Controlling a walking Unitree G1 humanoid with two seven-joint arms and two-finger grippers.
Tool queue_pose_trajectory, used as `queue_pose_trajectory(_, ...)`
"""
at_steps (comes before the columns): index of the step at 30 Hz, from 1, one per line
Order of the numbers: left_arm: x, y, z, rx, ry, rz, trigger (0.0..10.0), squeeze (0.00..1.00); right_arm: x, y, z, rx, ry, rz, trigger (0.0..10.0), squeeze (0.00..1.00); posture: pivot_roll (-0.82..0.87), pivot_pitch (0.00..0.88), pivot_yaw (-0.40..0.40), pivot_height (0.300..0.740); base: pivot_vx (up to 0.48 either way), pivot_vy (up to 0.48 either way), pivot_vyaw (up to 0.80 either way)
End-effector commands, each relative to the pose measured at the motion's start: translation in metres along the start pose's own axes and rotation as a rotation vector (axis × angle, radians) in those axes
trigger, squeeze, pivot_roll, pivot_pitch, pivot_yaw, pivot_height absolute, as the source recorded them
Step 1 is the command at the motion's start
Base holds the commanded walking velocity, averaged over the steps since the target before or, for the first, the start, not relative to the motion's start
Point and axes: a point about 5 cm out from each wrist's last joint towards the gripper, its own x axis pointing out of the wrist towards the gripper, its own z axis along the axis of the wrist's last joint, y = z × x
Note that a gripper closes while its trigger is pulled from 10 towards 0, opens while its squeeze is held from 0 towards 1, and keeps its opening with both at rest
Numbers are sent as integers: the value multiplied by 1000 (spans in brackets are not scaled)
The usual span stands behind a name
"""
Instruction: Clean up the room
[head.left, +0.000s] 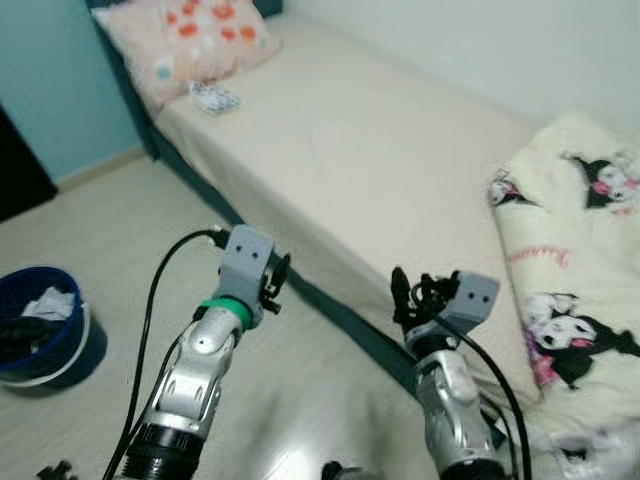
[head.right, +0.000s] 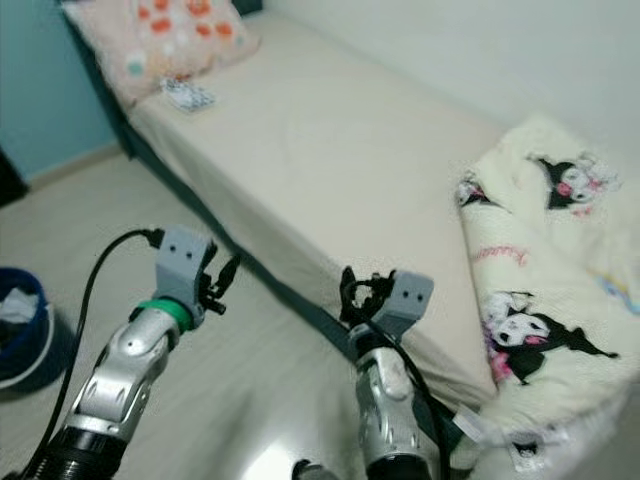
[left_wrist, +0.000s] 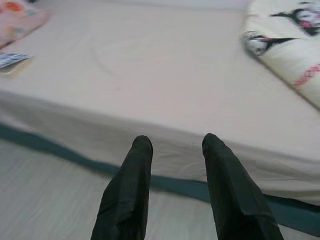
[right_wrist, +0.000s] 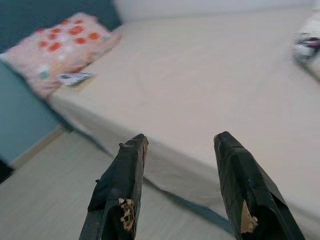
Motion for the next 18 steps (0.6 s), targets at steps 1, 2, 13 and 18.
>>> queue_pose_trajectory(1,-2,-1,-6,5,28,-5,10000,0,-4,-2,-5,8,20,-12,10000,0,84,99,38,740,0,0,-781)
queue_pose_trajectory(2,-2,-1,-6,6,27,-6,10000,0,-4,-2,-5,9,19,-12,10000,0,84,99,38,740,0,0,-781)
queue_pose_trajectory(13,0,-1,-4,7,21,-13,10000,0,-2,-2,5,44,-38,6,10000,0,82,98,45,740,0,0,-785)
queue_pose_trajectory(18,1,-2,-3,7,19,-16,10000,0,-2,-3,8,50,-50,9,10000,0,80,97,46,740,0,0,-786)
